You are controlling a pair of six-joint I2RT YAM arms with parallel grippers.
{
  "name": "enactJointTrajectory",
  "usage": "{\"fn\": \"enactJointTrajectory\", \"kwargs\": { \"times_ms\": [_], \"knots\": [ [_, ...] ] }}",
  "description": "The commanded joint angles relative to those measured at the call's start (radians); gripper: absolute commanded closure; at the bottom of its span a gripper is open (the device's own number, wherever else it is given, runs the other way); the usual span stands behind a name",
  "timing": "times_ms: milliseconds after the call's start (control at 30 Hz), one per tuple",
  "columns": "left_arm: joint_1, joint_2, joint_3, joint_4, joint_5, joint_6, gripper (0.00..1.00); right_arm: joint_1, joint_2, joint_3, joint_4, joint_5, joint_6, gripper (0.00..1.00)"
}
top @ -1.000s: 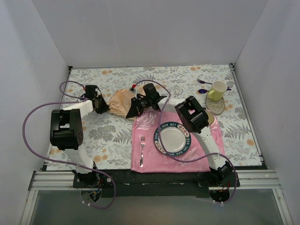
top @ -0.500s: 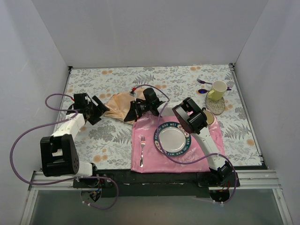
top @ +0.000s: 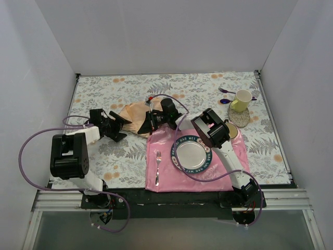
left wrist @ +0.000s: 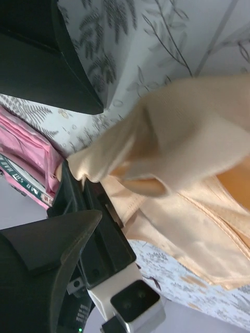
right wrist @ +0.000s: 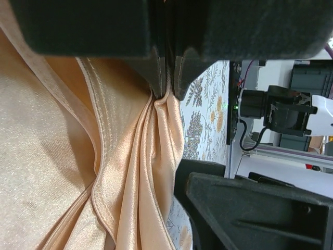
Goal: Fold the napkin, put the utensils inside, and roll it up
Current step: Roll the napkin with the utensil
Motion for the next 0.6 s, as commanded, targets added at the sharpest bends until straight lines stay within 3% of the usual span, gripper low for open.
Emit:
{"fn": "enactJointTrajectory", "kwargs": {
  "times_ms": [0,67,133,267,367,400,567],
  "knots": [
    [-0.023,0.099,0.054,0.058,-0.025,-0.013,0.3,-0.003,0.025,-0.004,0.031,-0.026,0.007,0.99],
    [-0.026,0.117,0.06,0.041,-0.039,-0.002,0.38,-0.003,0.021,-0.002,0.031,-0.029,0.006,0.99],
    [-0.027,0.128,0.05,0.052,-0.058,0.013,0.54,-0.003,0.021,0.001,0.027,-0.034,-0.004,0.99],
    [-0.026,0.145,0.068,0.042,-0.107,0.13,0.73,-0.004,0.023,0.019,-0.058,-0.035,-0.077,0.99],
    [-0.026,0.14,0.073,0.024,-0.11,0.19,0.94,-0.003,0.003,0.062,-0.247,-0.003,-0.238,0.99],
    [-0.026,0.137,0.071,0.022,-0.104,0.191,1.0,-0.001,-0.003,0.094,-0.38,0.012,-0.349,0.99],
    [-0.03,0.125,0.063,-0.007,-0.076,0.167,1.0,0.026,-0.04,0.223,-0.726,0.205,-0.612,0.94]
  ]
}}
